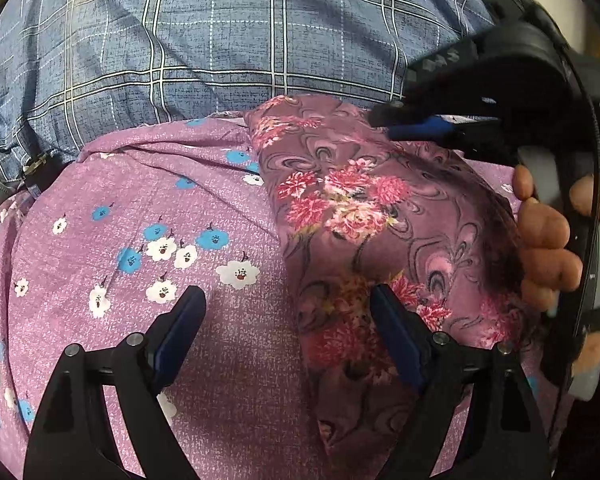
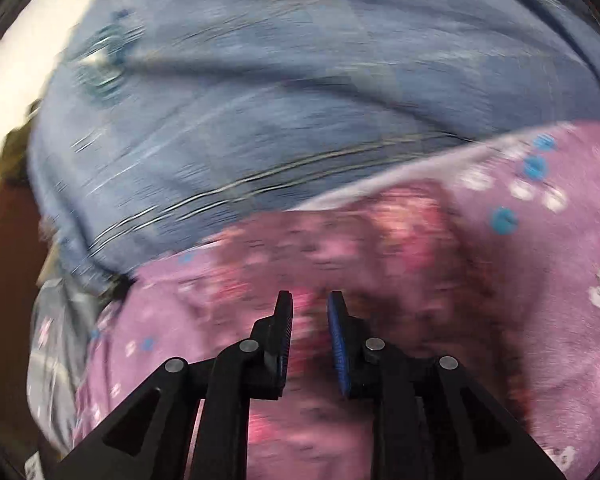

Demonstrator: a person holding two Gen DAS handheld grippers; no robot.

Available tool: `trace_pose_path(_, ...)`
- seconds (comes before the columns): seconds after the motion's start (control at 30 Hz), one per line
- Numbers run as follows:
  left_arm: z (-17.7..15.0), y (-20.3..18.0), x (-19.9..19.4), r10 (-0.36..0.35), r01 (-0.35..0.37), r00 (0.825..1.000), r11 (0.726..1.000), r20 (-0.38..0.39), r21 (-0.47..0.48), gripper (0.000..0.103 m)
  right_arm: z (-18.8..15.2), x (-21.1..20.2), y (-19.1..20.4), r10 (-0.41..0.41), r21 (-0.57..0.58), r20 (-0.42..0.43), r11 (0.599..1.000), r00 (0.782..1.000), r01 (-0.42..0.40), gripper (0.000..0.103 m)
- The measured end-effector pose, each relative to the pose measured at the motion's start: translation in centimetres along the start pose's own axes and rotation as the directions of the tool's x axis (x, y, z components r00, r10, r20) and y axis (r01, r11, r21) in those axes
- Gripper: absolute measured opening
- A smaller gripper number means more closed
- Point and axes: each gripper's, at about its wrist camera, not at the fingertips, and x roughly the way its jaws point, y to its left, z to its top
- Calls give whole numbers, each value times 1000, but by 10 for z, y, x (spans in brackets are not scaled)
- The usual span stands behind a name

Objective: Fold small clothes

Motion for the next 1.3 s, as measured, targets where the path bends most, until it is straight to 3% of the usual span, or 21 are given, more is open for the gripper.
trace_pose_path(0.07,-2,1,-1,-6,6,1000,1000,1,-1,85,-5,10,11,32,-32,-26,999,999,-33,24)
trace_pose_path(0.1,-3,3,-2,-15,15,1000,1000,1,-7,85,-10,21,12,41,-34,-66,998,997,-43,30)
trace_pose_path(0.13,-4,6,-3,-26,26,1000,999,-1,-18,85,-19,38,9,27,-34,-123,999,992,-32,30)
trace_pose_path(0.23,-2,19,-8,-47,47,999,996,2,-73,85,-30,31,17,-10,-98,-74,995,997,3,29)
trace_pose_path(0.37,4,31,-18,-8,13,999,993,48,-115,85,-44,-6,19,-25,-81,-29,996,999,23,30)
trace_pose_path(0.43,4,26,-11,1,0,1000,997,13,-80,85,-57,-20,19,-101,-111,-17,989,995,98,30)
trace_pose_path(0.5,-2,18,3,23,-24,999,999,-45,-31,85,-75,-24,22,-206,-155,-8,967,979,202,30)
trace_pose_path(0.63,0,20,-3,-3,1,1000,997,-30,-77,85,-102,-47,32,-289,-228,38,930,957,290,30)
trace_pose_path(0.73,3,28,-6,2,-1,1000,994,8,-109,85,-109,-74,32,-305,-203,94,926,948,319,30)
trace_pose_path(0.77,3,28,-6,4,-3,1000,994,11,-113,85,-110,-78,31,-325,-193,116,919,938,342,30)
trace_pose_path(0.83,3,28,-3,5,-4,1000,993,8,-115,85,-113,-80,24,-421,-175,148,879,895,443,32)
trace_pose_path(0.9,3,23,4,10,-11,1000,995,-5,-101,85,-115,-65,7,-474,-176,90,858,876,483,34)
trace_pose_path(0.93,3,21,7,18,-19,1000,996,-11,-92,85,-118,-52,-5,-475,-176,48,862,878,476,36)
trace_pose_path(1.0,6,18,7,32,-33,999,996,-7,-84,85,-123,-53,-8,-461,-179,110,863,881,473,36)
trace_pose_path(1.07,11,18,3,41,-39,999,996,17,-83,85,-119,-55,-6,-459,-198,97,861,883,469,36)
trace_pose_path(1.13,15,17,-4,44,-38,997,995,58,-88,85,-114,-67,-17,-394,-134,91,905,915,403,32)
trace_pose_path(1.2,17,16,-7,58,-51,994,995,90,-86,85,-109,-79,-25,-352,-78,120,929,928,362,32)
trace_pose_path(1.3,16,8,10,59,-57,998,998,36,-40,86,-107,-80,-29,-362,-103,134,921,922,376,34)
